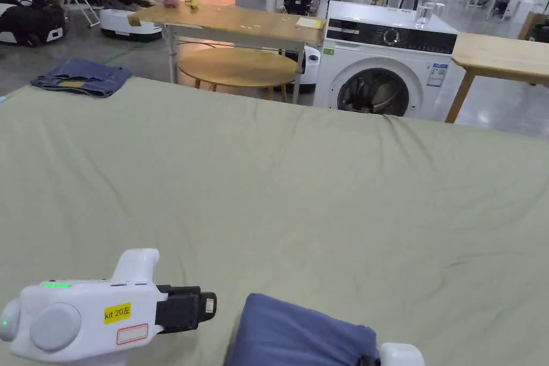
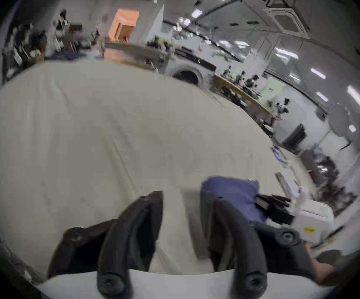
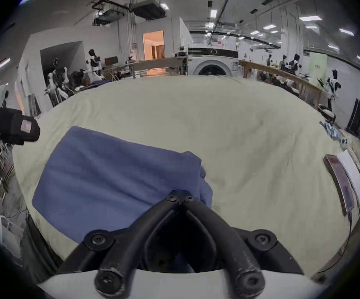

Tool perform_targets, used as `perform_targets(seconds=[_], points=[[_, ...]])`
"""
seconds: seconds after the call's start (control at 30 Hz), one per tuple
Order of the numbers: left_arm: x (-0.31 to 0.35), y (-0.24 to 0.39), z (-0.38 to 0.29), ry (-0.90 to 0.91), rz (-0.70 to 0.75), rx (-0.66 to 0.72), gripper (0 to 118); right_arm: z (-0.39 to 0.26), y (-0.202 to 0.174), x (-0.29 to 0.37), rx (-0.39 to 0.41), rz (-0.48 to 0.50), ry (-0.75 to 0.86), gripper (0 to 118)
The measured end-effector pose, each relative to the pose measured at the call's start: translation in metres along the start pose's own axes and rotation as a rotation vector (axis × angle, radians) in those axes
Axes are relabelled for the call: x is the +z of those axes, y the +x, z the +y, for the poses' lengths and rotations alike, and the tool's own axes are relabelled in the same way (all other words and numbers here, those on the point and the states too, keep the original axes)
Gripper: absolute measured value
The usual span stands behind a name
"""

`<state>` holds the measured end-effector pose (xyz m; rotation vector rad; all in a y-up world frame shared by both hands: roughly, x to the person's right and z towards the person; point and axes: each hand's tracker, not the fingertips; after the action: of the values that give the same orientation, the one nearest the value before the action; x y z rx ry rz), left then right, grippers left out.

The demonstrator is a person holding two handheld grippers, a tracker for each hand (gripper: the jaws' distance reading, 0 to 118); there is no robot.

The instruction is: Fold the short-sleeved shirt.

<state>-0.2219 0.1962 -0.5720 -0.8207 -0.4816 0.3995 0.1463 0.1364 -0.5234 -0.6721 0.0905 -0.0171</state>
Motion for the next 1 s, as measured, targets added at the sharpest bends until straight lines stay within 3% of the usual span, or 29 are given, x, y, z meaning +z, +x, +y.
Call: perform_targets(seconds=[0.07, 0.13, 0.23, 0.37, 0.47, 0.77, 0.8, 0.87, 0.93, 1.0], points=[[-0.008, -0.009, 0.002, -0.072, -0.120, 0.046, 72, 0.000, 0.001, 0.000, -0.002, 0.004, -0.001, 0], [-0.019, -0.015, 0.001, -0.146, -0.211, 0.096, 77, 0.001, 0.002, 0.000, -0.001, 0.009, -0.003, 0], [-0.047, -0.030, -0.001, -0.262, -0.294, 0.143, 77, 0.001, 0.003, -0.001, -0.008, 0.013, -0.007, 0], [-0.078, -0.044, -0.008, -0.337, -0.267, 0.191, 77, 0.001, 0.004, -0.001, -0.013, 0.015, -0.007, 0], [-0.083, -0.050, -0.006, -0.293, -0.385, 0.252, 77, 0.001, 0.004, -0.001, -0.019, 0.016, -0.008, 0], [-0.121, -0.043, -0.015, -0.293, -0.534, 0.373, 77, 0.001, 0.003, -0.001, -0.025, 0.012, -0.009, 0], [-0.124, -0.040, -0.017, -0.291, -0.539, 0.373, 73, 0.002, 0.003, -0.001, -0.028, 0.012, -0.010, 0], [-0.131, -0.033, -0.021, -0.309, -0.526, 0.347, 35, 0.002, 0.003, -0.001, -0.031, 0.013, -0.009, 0], [-0.134, -0.031, -0.027, -0.322, -0.404, 0.300, 25, 0.002, 0.004, -0.001, -0.034, 0.012, -0.008, 0], [-0.129, -0.035, -0.028, -0.280, -0.479, 0.351, 23, 0.001, 0.004, 0.000, -0.039, 0.014, -0.002, 0]])
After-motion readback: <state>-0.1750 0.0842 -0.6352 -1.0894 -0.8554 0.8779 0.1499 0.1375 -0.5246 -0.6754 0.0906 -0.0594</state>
